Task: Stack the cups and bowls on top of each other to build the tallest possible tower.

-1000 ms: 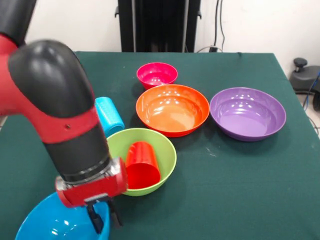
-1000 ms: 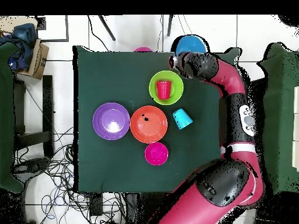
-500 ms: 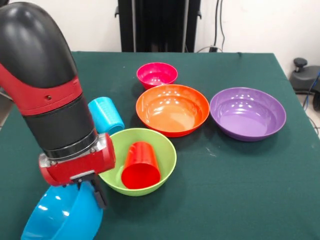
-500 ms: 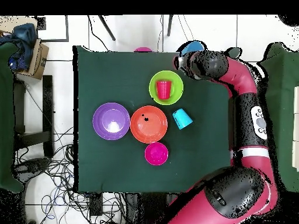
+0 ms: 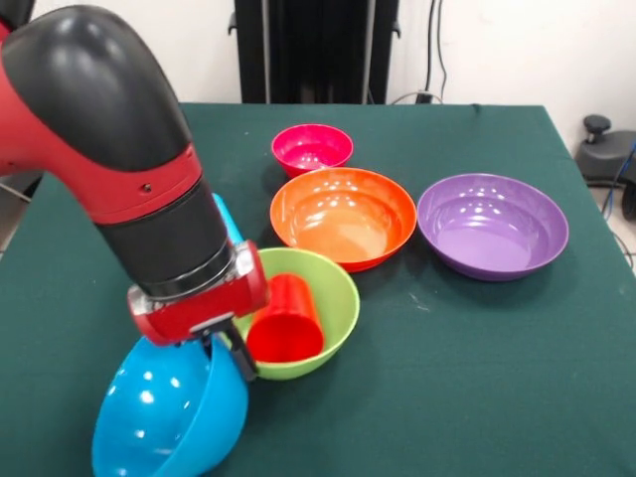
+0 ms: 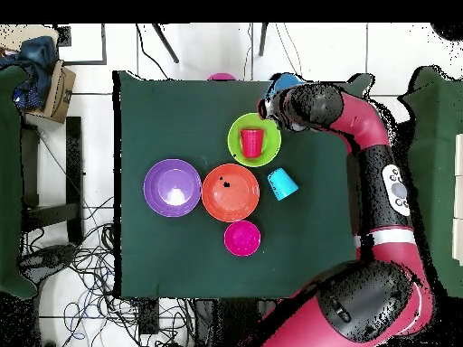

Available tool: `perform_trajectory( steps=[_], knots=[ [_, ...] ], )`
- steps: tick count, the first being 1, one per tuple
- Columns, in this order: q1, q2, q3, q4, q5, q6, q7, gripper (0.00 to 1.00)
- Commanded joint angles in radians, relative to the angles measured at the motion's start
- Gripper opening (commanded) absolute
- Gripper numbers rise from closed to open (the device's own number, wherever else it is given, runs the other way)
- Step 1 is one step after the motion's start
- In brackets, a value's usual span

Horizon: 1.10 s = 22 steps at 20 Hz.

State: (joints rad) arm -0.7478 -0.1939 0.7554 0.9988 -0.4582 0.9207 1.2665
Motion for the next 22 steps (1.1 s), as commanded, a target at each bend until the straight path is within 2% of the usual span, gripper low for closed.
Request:
perform_trajectory(
  steps=[1, 5, 9, 17, 22],
  knots=[
    [-0.014, -0.126, -0.011, 0.230, 0.021, 0.146, -0.157, 0.00],
    [-0.021, -0.164, 0.002, 0.282, 0.044, 0.175, -0.143, 0.00],
    [0.003, -0.148, -0.007, 0.257, 0.041, 0.170, -0.126, 0.00],
    [0.010, -0.160, -0.004, 0.295, 0.043, 0.141, -0.112, 0.00],
    [0.021, -0.147, -0.011, 0.279, 0.036, 0.137, -0.108, 0.00]
  ],
)
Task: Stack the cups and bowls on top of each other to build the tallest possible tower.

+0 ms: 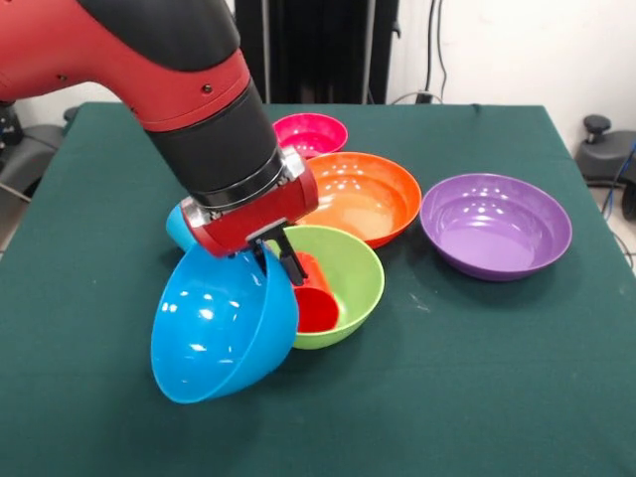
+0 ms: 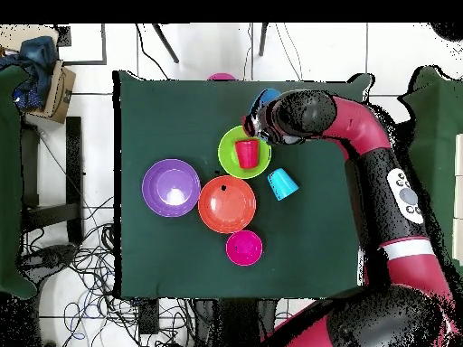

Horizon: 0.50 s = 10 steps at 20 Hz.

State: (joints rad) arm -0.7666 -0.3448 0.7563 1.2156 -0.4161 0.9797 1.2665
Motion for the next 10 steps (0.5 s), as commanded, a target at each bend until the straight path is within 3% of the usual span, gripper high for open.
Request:
perform_trajectory(
  steps=[1, 10],
  knots=[
    [0.040, 0.004, -0.010, 0.058, -0.003, 0.085, -0.110, 0.00],
    [0.049, -0.028, -0.017, 0.099, -0.003, 0.089, -0.083, 0.00]
  ],
)
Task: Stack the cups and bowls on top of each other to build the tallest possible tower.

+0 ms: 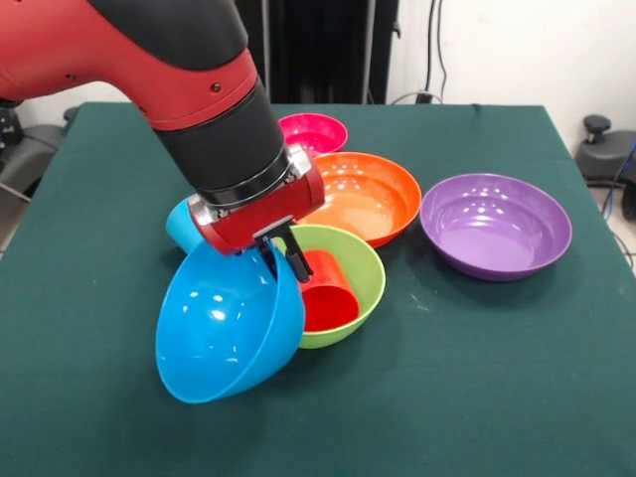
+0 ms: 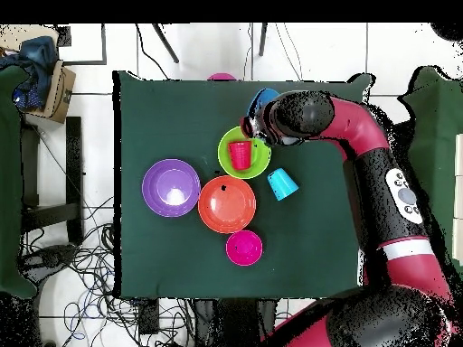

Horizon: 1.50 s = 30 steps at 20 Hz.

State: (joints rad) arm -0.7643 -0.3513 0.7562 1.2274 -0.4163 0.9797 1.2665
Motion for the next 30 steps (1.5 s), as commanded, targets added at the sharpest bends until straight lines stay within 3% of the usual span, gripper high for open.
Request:
perform_trajectory(
  steps=[1, 16, 30],
  knots=[
    [0.047, -0.035, -0.019, 0.109, -0.004, 0.085, -0.074, 0.00],
    [0.052, -0.142, -0.015, 0.244, 0.014, 0.090, -0.042, 0.00],
    [0.115, -0.068, -0.084, 0.242, -0.061, 0.060, -0.042, 0.00]
  ],
)
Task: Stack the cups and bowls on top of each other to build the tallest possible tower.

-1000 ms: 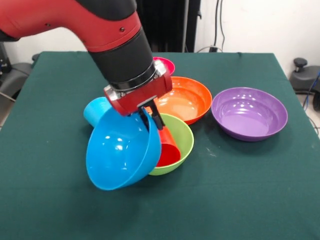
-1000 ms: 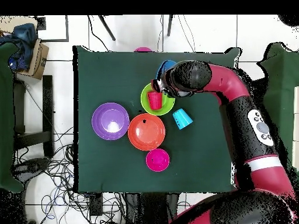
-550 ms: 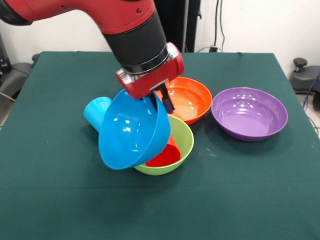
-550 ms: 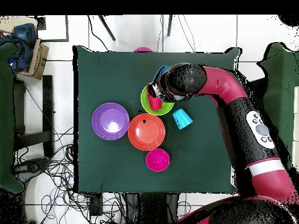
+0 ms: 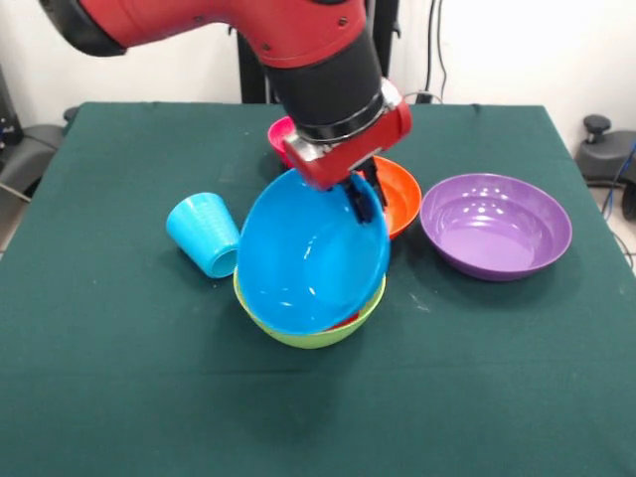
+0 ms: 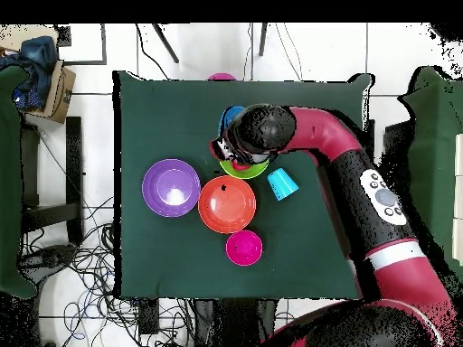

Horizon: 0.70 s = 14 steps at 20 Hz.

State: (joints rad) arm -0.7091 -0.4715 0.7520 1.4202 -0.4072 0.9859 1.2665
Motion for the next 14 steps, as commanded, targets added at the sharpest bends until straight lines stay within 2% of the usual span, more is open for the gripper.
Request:
perform_trajectory(
  steps=[1, 8, 9, 12, 14],
  knots=[
    [0.061, 0.057, -0.080, 0.050, -0.072, 0.046, -0.041, 0.00],
    [0.061, 0.080, -0.082, 0.063, -0.079, 0.045, -0.070, 0.00],
    [0.053, 0.083, -0.077, 0.073, -0.068, 0.036, -0.066, 1.00],
    [0.030, 0.093, -0.056, 0.086, -0.047, 0.018, -0.073, 1.00],
    [0.023, 0.096, -0.041, 0.080, -0.044, 0.063, -0.126, 1.00]
  ],
)
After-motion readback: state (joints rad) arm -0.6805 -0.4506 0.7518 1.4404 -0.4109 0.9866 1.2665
